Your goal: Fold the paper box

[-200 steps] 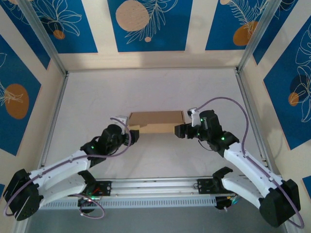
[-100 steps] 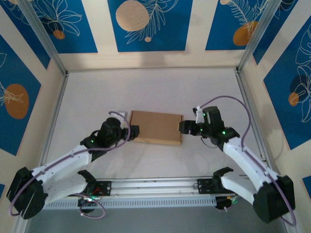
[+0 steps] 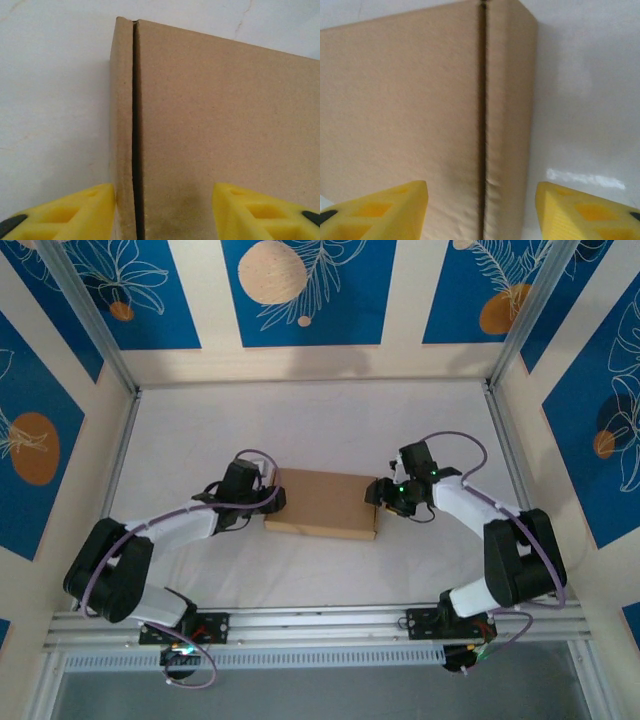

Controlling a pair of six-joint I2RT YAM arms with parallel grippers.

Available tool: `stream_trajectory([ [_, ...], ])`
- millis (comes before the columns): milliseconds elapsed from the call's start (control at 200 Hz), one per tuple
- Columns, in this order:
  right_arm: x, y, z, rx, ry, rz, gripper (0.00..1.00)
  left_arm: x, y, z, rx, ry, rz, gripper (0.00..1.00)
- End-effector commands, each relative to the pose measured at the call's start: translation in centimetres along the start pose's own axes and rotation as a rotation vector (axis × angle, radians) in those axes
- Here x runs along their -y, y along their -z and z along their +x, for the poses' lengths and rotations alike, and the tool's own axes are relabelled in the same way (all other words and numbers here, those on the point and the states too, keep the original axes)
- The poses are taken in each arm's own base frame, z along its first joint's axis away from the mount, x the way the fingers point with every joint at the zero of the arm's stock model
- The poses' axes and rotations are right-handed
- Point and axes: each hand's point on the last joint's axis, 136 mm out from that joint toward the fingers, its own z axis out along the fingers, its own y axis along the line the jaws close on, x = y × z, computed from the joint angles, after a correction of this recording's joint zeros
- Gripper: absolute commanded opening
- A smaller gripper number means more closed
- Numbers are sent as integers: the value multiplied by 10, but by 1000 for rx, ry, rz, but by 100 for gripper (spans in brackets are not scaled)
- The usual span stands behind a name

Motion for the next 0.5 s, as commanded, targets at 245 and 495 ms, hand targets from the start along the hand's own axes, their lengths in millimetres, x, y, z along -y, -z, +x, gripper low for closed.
stream_trajectory([
  [245,-13,-23,-24,-79,13,-60,45,5,3,2,13,75,61,44],
  [495,-10,-28,-31,-96,13,-55,46,-2,3,12,-6,106,39,43],
])
